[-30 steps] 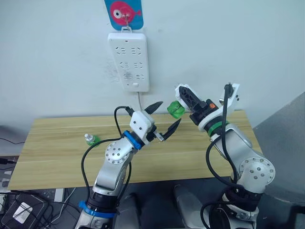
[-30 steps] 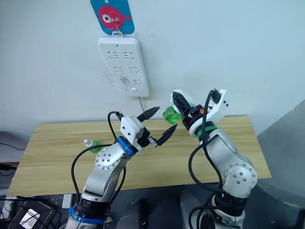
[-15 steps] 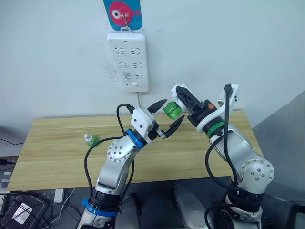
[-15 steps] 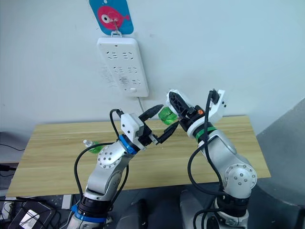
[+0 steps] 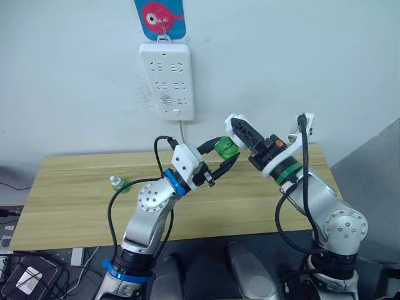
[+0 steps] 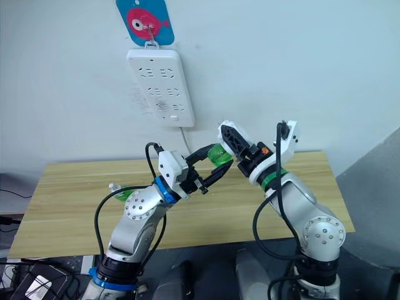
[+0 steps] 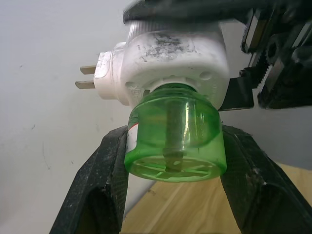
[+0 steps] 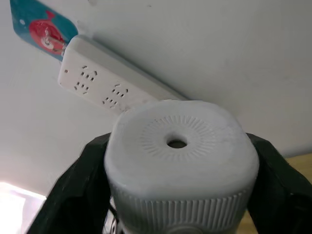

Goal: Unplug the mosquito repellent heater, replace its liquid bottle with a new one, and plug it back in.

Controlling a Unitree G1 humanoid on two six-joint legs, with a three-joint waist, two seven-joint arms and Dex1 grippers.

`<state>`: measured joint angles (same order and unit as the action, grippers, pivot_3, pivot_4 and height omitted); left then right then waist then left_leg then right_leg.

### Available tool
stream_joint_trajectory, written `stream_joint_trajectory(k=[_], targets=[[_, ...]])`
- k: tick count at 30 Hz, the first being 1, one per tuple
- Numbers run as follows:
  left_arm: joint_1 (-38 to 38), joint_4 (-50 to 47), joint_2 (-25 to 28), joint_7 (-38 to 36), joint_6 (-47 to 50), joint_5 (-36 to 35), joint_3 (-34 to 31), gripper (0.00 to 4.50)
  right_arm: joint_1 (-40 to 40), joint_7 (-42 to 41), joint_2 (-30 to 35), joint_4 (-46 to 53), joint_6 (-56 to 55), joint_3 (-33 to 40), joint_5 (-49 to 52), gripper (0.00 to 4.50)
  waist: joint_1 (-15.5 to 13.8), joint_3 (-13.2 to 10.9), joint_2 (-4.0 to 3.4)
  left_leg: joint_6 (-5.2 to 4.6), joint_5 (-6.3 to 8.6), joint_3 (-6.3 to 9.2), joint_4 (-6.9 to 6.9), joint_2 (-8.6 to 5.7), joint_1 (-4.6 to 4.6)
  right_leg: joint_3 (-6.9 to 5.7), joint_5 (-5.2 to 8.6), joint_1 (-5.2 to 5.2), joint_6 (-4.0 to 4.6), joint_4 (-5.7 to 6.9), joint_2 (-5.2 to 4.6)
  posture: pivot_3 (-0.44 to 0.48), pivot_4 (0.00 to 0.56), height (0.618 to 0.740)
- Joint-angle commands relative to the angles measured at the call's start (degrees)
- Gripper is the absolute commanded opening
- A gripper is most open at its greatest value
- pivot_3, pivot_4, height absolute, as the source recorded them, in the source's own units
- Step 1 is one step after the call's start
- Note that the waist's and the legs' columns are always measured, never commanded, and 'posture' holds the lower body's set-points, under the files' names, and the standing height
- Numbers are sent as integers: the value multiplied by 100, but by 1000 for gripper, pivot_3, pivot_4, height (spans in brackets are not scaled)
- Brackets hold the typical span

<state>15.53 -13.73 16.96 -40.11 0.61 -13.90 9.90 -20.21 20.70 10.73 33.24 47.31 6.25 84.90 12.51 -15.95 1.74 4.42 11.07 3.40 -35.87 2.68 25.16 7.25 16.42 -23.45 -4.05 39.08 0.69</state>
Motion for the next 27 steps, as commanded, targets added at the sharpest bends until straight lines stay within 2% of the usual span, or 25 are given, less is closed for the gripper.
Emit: stream_joint_trajectory(k=[1,5,10,17,24,27], targets=[[-78,-239,501,-776,-409,-188,-40,2285,-16,-743,843,-155,438,107,784,4500,0,0,0,0,0,-1,1,0,0,1,0,0,0,0,0,-262,231,740],[-74,-38,1186,-1561,-895,-260,-145,2285,7,-1586,1975,-571,1095,-58,1596,4500,-26,0,0,0,0,-3,1,1,-1,2,1,1,-1,-3,-1,-237,235,740],[20,124,1569,-2080,-1356,-271,-184,2285,-23,-2058,2671,-860,1468,-422,2048,4500,-87,0,0,-1,0,-4,-1,2,-4,3,4,2,-6,-2,1,-213,236,740],[-84,230,1824,-2443,-2055,-37,-72,2285,-135,-2371,2865,-984,1421,-824,2534,4500,-183,0,0,-1,0,-7,-5,2,-3,7,4,3,-6,-4,1,-195,236,740],[7,229,1802,-2458,-1985,-99,-54,2285,-59,-2442,2887,-874,1352,-1026,2551,4500,-207,0,0,-1,0,-6,-7,3,-3,6,4,3,-6,-3,1,-195,235,740],[59,200,1789,-2404,-1727,-173,-72,2285,-47,-2452,2904,-838,1321,-1080,2574,3625,-229,0,0,-1,0,-6,-8,3,-3,6,4,3,-7,-3,1,-197,237,740]])
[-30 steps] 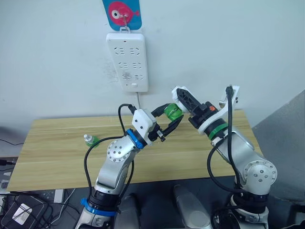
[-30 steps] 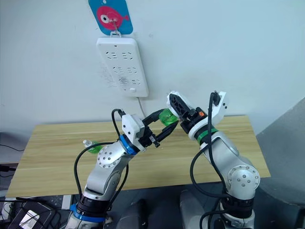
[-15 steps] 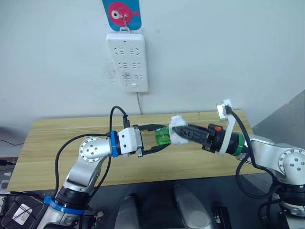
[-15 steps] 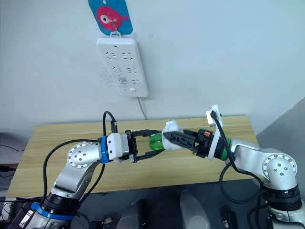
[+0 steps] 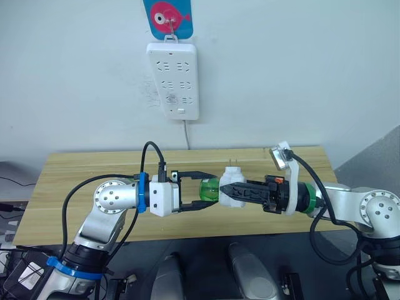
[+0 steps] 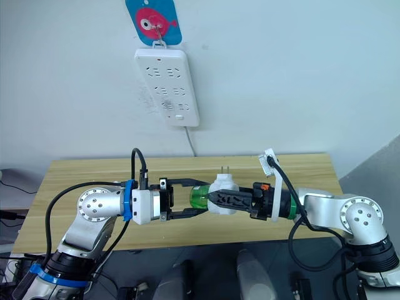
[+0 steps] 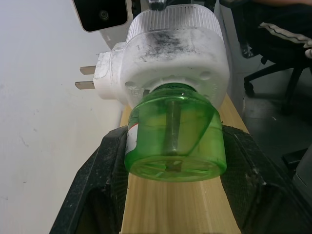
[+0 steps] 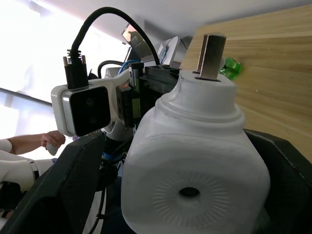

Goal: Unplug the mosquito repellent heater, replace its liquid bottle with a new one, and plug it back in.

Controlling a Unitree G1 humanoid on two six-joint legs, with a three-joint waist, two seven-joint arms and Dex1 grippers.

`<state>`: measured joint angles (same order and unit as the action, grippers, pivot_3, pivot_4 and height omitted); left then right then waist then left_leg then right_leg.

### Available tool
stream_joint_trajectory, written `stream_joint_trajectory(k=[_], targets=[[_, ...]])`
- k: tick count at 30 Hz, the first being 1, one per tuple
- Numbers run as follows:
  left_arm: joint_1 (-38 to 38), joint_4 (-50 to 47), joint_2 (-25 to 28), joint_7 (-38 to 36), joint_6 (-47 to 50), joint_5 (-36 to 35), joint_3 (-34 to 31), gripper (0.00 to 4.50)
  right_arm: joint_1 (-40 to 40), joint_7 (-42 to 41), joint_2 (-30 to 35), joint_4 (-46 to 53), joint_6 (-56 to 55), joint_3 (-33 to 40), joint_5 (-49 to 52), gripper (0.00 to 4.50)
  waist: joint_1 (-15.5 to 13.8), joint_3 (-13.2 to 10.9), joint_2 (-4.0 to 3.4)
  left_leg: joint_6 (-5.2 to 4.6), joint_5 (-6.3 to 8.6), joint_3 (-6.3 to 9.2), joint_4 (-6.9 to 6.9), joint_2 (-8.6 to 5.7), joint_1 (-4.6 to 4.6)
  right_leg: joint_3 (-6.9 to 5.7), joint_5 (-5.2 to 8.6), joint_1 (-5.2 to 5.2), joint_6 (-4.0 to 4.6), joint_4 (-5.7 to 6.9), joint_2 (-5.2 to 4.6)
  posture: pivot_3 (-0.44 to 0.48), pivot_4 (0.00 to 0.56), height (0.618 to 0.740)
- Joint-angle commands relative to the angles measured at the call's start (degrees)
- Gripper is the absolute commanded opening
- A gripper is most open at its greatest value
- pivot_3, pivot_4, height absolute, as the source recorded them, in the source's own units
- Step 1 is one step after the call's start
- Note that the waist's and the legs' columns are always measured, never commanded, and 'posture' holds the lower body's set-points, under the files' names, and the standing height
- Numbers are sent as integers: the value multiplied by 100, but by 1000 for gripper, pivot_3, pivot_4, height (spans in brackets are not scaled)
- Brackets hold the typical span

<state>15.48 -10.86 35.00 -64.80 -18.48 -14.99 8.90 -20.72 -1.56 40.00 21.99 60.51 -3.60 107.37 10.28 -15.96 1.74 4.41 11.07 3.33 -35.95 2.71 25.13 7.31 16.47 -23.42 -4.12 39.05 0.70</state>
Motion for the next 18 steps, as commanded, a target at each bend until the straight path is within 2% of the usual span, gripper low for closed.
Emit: stream_joint_trajectory(k=[1,2,6,10,12,16,18], targets=[[81,-92,-3,31,162,-67,39,2285,4,-237,-10,301,-3,-108,320,3281,-12,0,0,0,0,0,0,0,0,0,0,0,0,0,0,-199,238,740],[96,-121,-7,37,278,-116,46,2285,7,-255,-3,313,-9,-119,324,3102,-19,0,0,0,0,0,0,0,0,0,0,0,0,0,0,-199,238,740],[148,-462,272,-411,1191,-539,253,2285,23,-393,61,360,42,-135,303,3095,-47,0,0,0,0,1,0,1,0,-2,0,0,0,1,1,-198,241,740],[597,-706,677,-249,4069,-1895,189,2285,2,-694,189,414,196,-146,140,3076,-77,-1,1,0,0,6,-1,2,1,-5,3,0,-4,3,2,-196,241,740],[845,-583,854,-393,5037,-2481,105,2285,-3,-832,240,452,238,-158,66,3060,-80,-1,0,0,0,8,-6,2,2,-7,6,2,-10,3,3,-195,242,740],[1029,-470,965,-533,5679,-2790,10,2285,15,-980,288,475,233,-170,20,3052,-84,-1,0,-1,0,8,-5,2,-1,-7,7,3,-11,3,5,-197,243,740],[946,-521,964,-531,5527,-2606,10,2285,37,-992,291,475,205,-158,27,3052,-85,-1,0,-1,0,9,-3,5,-1,-8,6,2,-10,2,9,-199,243,740]])
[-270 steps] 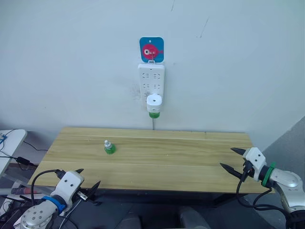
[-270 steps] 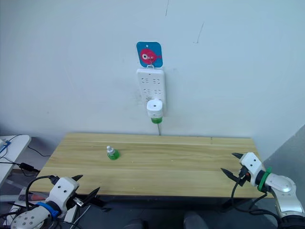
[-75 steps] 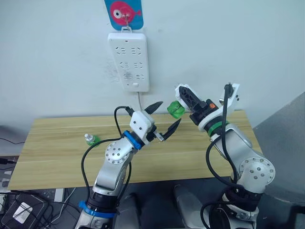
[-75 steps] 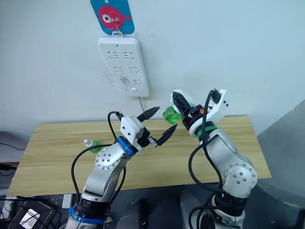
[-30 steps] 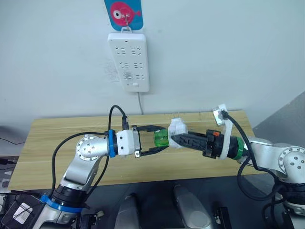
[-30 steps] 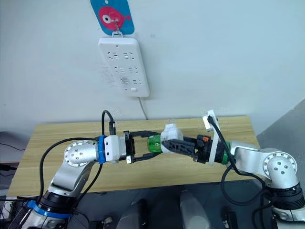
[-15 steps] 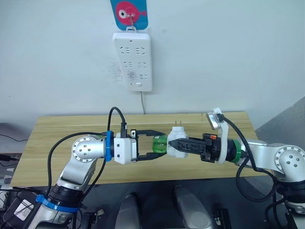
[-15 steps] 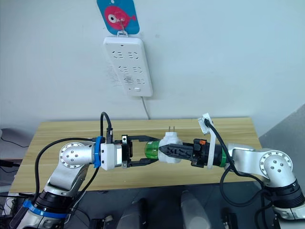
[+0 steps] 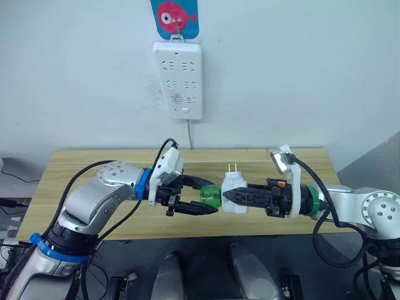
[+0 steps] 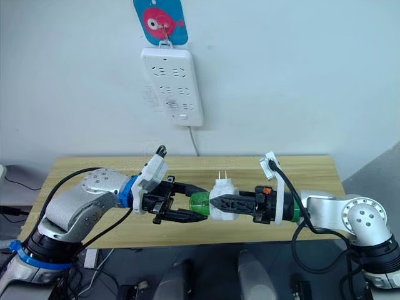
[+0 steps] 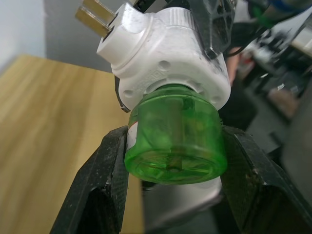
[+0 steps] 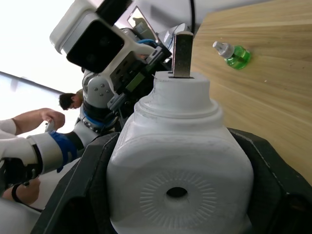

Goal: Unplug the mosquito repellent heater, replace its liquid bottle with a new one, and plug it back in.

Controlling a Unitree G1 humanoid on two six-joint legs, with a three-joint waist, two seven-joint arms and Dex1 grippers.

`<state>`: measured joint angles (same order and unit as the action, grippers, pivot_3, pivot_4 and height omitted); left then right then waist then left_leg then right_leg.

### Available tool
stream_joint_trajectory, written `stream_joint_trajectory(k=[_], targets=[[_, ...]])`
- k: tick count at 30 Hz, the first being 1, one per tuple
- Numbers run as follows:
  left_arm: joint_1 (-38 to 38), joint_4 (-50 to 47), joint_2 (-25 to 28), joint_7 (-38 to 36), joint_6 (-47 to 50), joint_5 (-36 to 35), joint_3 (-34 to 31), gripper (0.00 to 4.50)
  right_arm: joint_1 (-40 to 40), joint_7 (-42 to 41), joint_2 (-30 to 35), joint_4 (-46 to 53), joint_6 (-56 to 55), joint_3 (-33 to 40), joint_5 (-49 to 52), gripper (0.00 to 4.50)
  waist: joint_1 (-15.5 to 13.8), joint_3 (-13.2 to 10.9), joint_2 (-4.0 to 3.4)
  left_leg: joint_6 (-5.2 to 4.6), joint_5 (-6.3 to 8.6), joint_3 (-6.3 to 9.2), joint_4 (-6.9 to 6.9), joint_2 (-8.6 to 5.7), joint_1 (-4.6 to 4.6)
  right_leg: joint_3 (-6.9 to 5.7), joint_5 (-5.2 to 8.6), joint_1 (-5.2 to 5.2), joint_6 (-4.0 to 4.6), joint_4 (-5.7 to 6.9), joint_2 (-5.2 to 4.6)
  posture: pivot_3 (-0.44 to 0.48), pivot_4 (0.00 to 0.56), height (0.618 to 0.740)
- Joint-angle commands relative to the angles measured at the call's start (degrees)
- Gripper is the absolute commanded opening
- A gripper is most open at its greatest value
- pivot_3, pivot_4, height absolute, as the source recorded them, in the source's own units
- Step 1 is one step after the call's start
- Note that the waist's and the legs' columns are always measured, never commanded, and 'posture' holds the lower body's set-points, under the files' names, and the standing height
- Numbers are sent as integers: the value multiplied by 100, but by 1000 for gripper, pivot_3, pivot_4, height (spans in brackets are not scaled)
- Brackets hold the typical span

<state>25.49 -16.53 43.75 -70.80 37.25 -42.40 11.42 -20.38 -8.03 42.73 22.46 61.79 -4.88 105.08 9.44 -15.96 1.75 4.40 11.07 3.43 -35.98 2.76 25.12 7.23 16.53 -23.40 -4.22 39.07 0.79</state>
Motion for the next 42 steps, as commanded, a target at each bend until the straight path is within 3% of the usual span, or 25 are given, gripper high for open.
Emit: stream_joint_trajectory(k=[1,5,11,12,17,22,27,33,36,40,42], targets=[[-96,21,81,78,-157,242,-232,2285,15,-342,19,429,62,-25,258,3052,-4,0,0,0,0,1,1,0,0,-1,-1,-1,1,0,0,-198,243,740],[-320,144,-87,194,-846,672,-268,2285,47,-290,26,388,-5,-7,284,3052,-23,0,0,0,0,0,1,0,1,0,-3,-1,6,-1,-1,-195,244,740],[-811,453,-283,275,-3186,1998,-265,4133,80,-121,68,233,-147,20,472,3051,-43,0,0,0,0,-8,-1,1,-5,9,-6,0,11,0,-1,-203,246,740],[-918,467,-346,268,-3550,2091,-315,4138,78,-99,80,214,-164,25,487,3051,-47,0,0,0,0,-8,-1,1,-4,8,-6,0,12,-1,-1,-204,245,740],[-1428,221,-858,697,-4799,2326,-560,4138,112,-39,127,134,-221,73,479,3040,-121,0,0,0,0,-13,-1,0,-2,11,-8,0,13,-5,-8,-201,246,740],[-2078,-271,-1050,836,-5545,2475,-527,4138,97,-2,124,100,-255,75,450,3040,-136,0,0,0,0,-13,-2,0,-2,10,-8,0,13,-3,-7,-204,246,740],[-2349,-510,-1085,1059,-5567,2498,-511,4138,93,33,119,104,-285,65,438,3040,-136,0,0,0,0,-15,-5,1,-4,14,-6,2,10,-1,-6,-204,246,740],[-2115,-444,-1240,1317,-5486,2652,-360,4138,89,81,112,119,-322,44,469,3040,-138,0,0,0,-1,-17,-11,-2,-4,17,-4,7,6,-4,-7,-202,246,740],[-2081,-425,-1182,1222,-5367,2569,-274,3568,69,93,107,124,-325,34,491,3040,-137,0,0,0,0,-16,-9,-1,-6,15,-5,7,7,-3,-5,-203,246,740],[-1998,-427,-1095,1142,-5166,2459,-236,2346,44,98,99,141,-320,27,505,3040,-132,0,0,0,0,-15,-6,0,-6,13,-5,6,8,-3,-5,-201,245,740],[-1885,-469,-985,998,-4913,2276,-241,2310,36,88,99,146,-307,24,500,3040,-134,0,0,0,0,-14,-7,0,-6,12,-5,6,8,-2,-5,-202,247,740]])
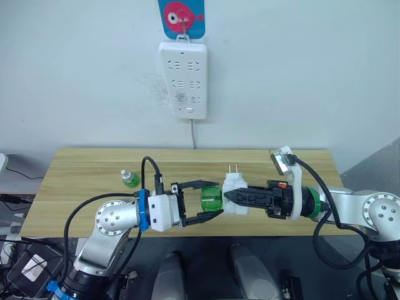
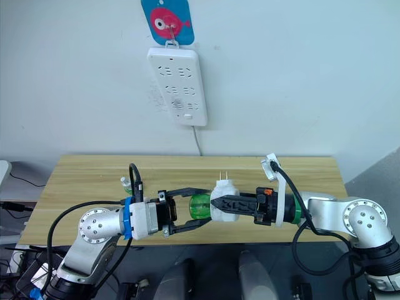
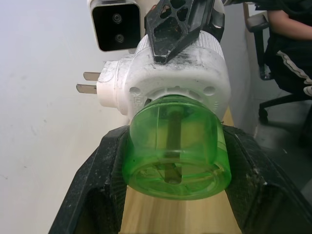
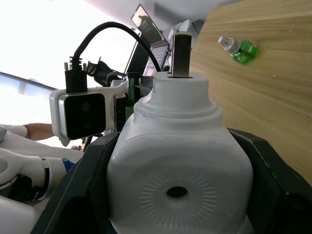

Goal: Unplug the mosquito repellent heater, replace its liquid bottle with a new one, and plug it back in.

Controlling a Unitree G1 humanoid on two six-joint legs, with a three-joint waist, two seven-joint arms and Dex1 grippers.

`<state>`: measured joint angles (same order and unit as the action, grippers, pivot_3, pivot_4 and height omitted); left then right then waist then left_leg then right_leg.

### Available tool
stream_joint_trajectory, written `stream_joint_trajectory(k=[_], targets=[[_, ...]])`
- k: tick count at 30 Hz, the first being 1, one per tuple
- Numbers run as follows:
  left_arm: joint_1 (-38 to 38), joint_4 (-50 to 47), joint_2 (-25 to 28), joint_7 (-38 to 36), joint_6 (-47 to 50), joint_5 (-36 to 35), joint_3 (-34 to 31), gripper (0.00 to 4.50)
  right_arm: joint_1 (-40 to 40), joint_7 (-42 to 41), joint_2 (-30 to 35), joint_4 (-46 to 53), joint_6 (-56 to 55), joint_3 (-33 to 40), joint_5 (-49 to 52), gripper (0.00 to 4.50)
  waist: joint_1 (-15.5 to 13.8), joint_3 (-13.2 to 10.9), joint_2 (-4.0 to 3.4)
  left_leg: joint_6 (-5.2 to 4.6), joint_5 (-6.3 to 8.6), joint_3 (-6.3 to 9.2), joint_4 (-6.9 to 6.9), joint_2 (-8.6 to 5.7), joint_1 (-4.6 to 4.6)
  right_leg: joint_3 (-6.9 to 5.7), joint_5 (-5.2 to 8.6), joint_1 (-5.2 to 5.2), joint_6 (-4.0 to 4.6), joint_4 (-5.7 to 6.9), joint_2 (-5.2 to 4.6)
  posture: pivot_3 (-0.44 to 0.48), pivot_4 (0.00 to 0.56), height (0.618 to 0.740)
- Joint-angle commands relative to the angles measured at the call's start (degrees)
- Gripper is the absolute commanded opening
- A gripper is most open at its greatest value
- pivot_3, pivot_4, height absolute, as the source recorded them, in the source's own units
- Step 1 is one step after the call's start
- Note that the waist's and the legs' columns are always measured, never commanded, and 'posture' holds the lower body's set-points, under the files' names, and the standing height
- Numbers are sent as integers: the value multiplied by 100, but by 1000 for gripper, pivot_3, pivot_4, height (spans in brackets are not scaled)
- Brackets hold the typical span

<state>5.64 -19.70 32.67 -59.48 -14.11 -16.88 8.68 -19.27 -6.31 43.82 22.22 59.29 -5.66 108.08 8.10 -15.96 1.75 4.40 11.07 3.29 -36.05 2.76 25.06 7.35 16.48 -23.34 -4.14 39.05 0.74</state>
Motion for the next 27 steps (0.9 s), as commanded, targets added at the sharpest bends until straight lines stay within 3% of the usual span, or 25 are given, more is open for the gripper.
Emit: stream_joint_trajectory(k=[1,4,6,7,10,16,18,22,27], targets=[[238,-226,300,-215,826,-522,40,2310,-78,-100,-3,173,-44,103,194,3040,0,0,0,0,0,1,0,0,0,0,1,0,-1,0,0,-201,247,740],[791,-481,916,-76,3445,-1726,64,2310,-90,-202,39,185,30,106,121,3039,4,0,0,-1,-1,5,-3,1,1,-2,2,0,-4,3,4,-194,247,740],[1469,-110,1219,83,5657,-3626,-133,2310,-97,-318,56,225,108,74,8,3039,4,-1,0,-2,-2,8,-4,1,0,-5,3,2,-5,4,4,-188,246,740],[1701,38,1301,106,6341,-4212,-215,2310,-101,-360,58,240,131,58,-39,3039,0,-1,1,-3,-2,8,-4,1,-1,-5,4,3,-6,3,4,-188,246,740],[1989,326,1408,-157,6784,-4321,-222,2310,-106,-496,71,298,187,8,-210,3039,22,-1,1,-4,-1,11,-1,1,-1,-11,5,3,-9,0,5,-190,246,740],[2007,299,1207,-177,6294,-3663,-215,2310,-88,-545,54,310,161,20,-265,3036,-3,-1,1,-6,0,19,11,4,-1,-18,0,-3,3,3,8,-191,244,740],[1852,178,1242,-370,5805,-3214,-90,3037,-92,-506,53,279,133,38,-213,3036,-10,-1,1,-5,0,16,10,2,1,-16,0,-2,4,0,6,-189,246,740],[1237,53,1317,-826,3824,-1737,141,4217,-82,-446,83,231,116,79,-131,3036,-7,-1,1,-5,0,7,9,2,-2,-7,-2,-2,8,-1,5,-192,250,740],[541,337,728,-668,1511,-661,-118,4259,-66,-406,90,202,99,96,-85,3036,-25,-1,1,-5,0,-1,7,2,-2,-1,0,-1,9,-5,0,-189,252,740]])
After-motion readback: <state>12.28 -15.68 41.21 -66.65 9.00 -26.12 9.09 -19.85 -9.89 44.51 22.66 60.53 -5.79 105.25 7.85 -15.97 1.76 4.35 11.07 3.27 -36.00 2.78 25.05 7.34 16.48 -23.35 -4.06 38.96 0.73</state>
